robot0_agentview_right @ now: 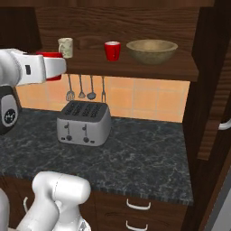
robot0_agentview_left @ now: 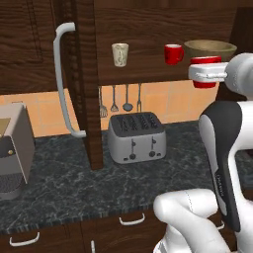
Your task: Gather all objects into one cabinet and sort the glasses and bowls to opposite sides.
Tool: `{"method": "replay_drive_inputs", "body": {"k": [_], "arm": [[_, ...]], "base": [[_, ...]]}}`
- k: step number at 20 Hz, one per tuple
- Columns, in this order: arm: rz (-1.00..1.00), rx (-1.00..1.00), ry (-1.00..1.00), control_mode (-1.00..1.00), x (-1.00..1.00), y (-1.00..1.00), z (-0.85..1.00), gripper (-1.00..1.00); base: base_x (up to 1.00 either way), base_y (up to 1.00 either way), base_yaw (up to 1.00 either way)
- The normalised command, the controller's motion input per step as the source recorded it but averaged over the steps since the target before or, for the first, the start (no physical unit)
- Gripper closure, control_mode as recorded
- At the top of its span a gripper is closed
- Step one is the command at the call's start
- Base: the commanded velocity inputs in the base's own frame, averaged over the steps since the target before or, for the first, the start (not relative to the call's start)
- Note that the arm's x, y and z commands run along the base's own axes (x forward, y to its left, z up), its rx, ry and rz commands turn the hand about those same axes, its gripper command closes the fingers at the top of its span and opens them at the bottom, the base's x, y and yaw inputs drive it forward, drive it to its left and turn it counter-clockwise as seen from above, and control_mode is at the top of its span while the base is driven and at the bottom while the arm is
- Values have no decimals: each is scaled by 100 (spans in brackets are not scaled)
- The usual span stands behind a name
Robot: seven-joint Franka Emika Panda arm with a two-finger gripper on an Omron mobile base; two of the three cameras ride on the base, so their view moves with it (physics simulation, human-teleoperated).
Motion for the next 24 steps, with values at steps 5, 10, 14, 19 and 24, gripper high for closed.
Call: {"method": "replay_drive_inputs", "body": {"k": [5,10,14,19,24], "arm": [[1,3,0,-100,27,1,-8,100],[16,7,-10,-100,3,-8,-13,100],[9,7,-26,-100,10,2,-13,100],[0,11,-25,-100,0,16,3,100],[0,3,-7,-100,11,32,0,100]], "base": [[0,0,0],[0,0,0],[0,0,0],[0,0,0],[0,0,0]]}}
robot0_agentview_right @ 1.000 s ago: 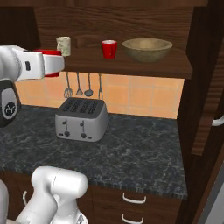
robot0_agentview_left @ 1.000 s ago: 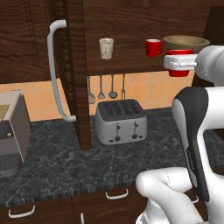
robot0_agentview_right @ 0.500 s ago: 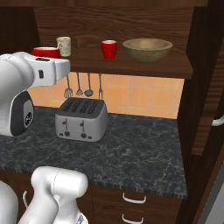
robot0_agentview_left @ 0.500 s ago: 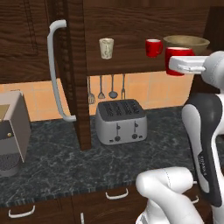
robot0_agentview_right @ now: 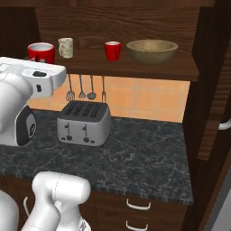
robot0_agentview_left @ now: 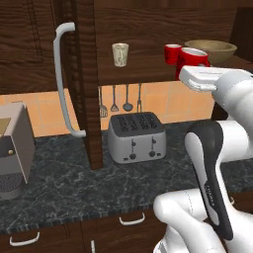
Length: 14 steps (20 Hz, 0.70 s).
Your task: Gather all objects into one cabinet and sort the glasses and bowls to opposite sides.
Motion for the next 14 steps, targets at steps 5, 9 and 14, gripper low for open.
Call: {"method": "replay_drive_inputs", "body": {"k": [5,9,14], "arm": [[0,-6,16,-100,23,4,0,100],[0,-5,17,-100,46,0,-2,100],[0,-4,3,-100,53,0,-14,100]], "base": [[0,0,0],[0,0,0],[0,0,0]]}}
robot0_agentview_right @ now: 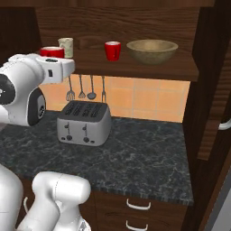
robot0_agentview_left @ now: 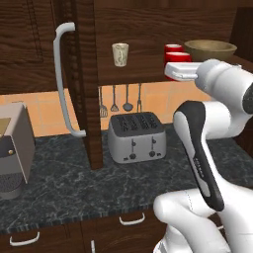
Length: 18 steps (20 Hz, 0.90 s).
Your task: Gather all objects into one cabinet and sort the glasses and bowls to opposite sides.
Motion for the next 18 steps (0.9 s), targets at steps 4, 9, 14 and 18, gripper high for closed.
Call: {"method": "replay_drive_inputs", "body": {"k": [4,9,14,18], "arm": [[0,-4,0,-100,52,0,-39,100],[0,-1,0,-100,55,0,-27,100],[0,0,-1,-100,48,0,-12,100],[0,1,-13,-100,7,0,39,100]], "base": [[0,0,0],[0,0,0],[0,0,0],[0,0,0]]}}
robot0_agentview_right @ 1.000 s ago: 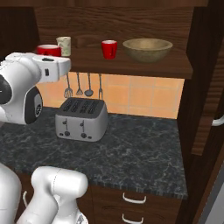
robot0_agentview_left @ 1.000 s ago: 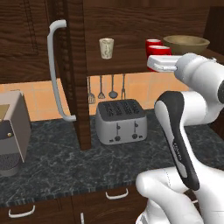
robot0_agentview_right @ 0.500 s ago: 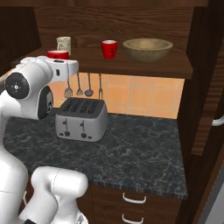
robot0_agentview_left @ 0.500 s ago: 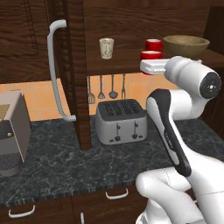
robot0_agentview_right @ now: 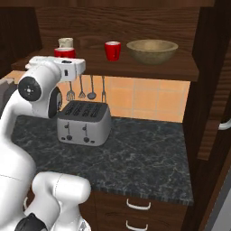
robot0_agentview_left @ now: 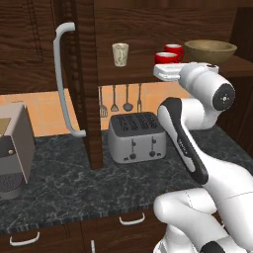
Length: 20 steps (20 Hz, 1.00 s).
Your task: Gather all objects into one cabinet and sort the glasses and bowls to opposite sides.
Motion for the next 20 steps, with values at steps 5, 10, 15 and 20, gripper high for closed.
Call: {"method": "replay_drive_inputs", "body": {"k": [5,10,15,20], "arm": [[1,2,-1,-100,18,0,18,100],[1,0,7,-100,49,2,-20,100],[0,0,1,-100,60,4,-25,100],[0,0,0,-100,51,0,-21,100]], "base": [[0,0,0],[0,0,0],[0,0,0],[0,0,0]]}}
